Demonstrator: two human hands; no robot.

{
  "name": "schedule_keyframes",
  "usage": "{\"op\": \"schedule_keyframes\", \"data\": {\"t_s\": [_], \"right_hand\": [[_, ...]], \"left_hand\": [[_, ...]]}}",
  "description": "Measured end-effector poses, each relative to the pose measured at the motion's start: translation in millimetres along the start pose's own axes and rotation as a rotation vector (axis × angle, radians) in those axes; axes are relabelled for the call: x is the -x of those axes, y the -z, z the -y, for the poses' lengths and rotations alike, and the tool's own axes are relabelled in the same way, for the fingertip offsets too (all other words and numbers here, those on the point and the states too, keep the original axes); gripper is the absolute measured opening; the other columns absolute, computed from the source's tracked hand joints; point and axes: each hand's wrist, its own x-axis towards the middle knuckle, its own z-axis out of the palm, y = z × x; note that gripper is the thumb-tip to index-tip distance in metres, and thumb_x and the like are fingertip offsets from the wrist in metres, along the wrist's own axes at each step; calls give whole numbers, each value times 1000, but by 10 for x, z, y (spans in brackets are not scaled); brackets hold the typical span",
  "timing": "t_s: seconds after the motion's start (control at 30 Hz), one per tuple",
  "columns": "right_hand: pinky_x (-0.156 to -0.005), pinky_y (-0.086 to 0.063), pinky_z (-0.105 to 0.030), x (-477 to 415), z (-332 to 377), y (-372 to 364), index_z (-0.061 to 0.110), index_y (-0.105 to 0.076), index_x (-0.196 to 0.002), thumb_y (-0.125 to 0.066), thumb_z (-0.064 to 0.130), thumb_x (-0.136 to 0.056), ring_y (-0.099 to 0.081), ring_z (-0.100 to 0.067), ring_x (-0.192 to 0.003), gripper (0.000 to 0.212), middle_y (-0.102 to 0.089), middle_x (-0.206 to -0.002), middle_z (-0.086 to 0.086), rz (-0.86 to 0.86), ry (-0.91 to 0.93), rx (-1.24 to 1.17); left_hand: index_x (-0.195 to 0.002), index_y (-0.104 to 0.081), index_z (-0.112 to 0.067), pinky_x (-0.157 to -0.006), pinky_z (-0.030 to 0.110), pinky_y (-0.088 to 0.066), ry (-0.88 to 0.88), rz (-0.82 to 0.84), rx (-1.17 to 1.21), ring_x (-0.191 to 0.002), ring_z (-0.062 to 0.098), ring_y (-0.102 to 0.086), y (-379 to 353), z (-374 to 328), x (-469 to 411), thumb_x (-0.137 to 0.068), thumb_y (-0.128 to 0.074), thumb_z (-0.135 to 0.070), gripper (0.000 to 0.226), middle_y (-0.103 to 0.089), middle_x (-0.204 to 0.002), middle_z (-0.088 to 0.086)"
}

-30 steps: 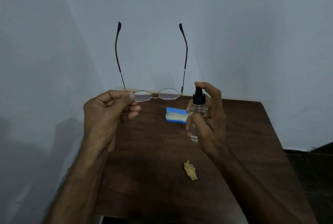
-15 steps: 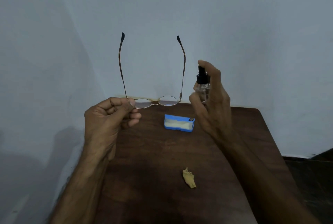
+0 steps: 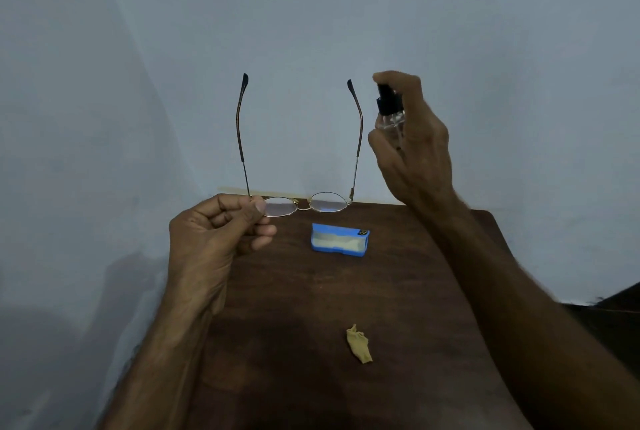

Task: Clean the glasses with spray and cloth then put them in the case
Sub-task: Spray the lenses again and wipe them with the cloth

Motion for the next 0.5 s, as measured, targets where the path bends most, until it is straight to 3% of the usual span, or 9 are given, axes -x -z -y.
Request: {"op": "schedule_keyframes", "data": {"t_s": [0.13, 0.3, 0.4, 0.5], "right_hand": [[-73, -52, -27, 183, -72, 21, 26, -47, -143, -59, 4, -78, -58, -8, -77, 69, -58, -107, 14, 12, -31, 2], [-70, -58, -43, 617, -224, 3, 20, -50, -141, -63, 3, -81, -61, -18, -78, 63, -64, -110, 3, 95, -3, 49], [-69, -60, -45, 831, -291, -22, 25, -45, -147, -65, 6, -83, -64, -19, -76, 70, -64, -117, 3, 110, -49, 79], [-64, -60, -43, 1010, -336, -14, 27, -47, -143, -56, 16, -84, -64, -18, -75, 61, -65, -116, 4, 130, -4, 77]], "left_hand": [[-88, -75, -5, -57, 22, -62, 10, -1, 12, -58, 14, -74, -34, 19, 19, -85, -75, -8, 4, -75, -67, 4], [-87, -76, -6, -57, 22, -62, 15, -7, 29, -59, 14, -74, -52, 40, 39, -79, -77, -16, 13, -75, -67, 5], [-88, -76, -6, -57, 22, -62, 24, -4, 36, -59, 14, -74, -72, 56, 48, -77, -77, -18, 15, -75, -68, 5], [-89, -75, -5, -56, 21, -61, 35, -2, 42, -59, 13, -74, -93, 83, 48, -79, -77, -17, 15, -75, -67, 5]]}}
